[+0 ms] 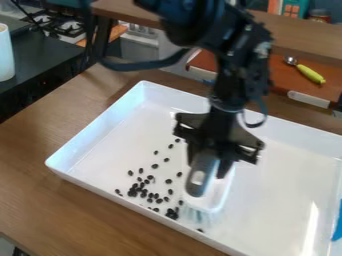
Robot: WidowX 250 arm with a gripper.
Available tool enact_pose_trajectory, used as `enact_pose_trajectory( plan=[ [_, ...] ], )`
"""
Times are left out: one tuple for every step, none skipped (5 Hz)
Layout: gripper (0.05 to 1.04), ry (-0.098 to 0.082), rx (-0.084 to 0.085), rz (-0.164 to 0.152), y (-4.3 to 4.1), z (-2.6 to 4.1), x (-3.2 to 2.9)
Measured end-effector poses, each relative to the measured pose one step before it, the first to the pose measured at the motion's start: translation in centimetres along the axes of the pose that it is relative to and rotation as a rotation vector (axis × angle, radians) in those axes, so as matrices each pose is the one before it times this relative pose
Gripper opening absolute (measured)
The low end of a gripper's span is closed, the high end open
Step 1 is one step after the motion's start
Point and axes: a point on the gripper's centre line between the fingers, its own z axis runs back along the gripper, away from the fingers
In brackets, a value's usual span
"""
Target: Sweep into pile
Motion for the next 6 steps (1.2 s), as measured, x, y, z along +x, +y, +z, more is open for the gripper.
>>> enact_pose_trajectory(
  plan=[
    [0.499,-0.0079,0.0229,-0.0216,4.307,-0.735,-0.396],
    [0.499,0.0226,0.0284,-0.0211,4.332,-0.738,-0.308],
    [0.499,0.0084,0.0292,-0.0019,3.846,-0.724,-0.061],
    [0.499,-0.0016,-0.0349,-0.0075,0.579,0.932,-0.759],
    [0.499,-0.0416,-0.0533,0.0363,-2.888,3.248,-0.446],
    [0.499,-0.0598,-0.0361,0.0425,-4.253,2.762,0.578]
  ],
)
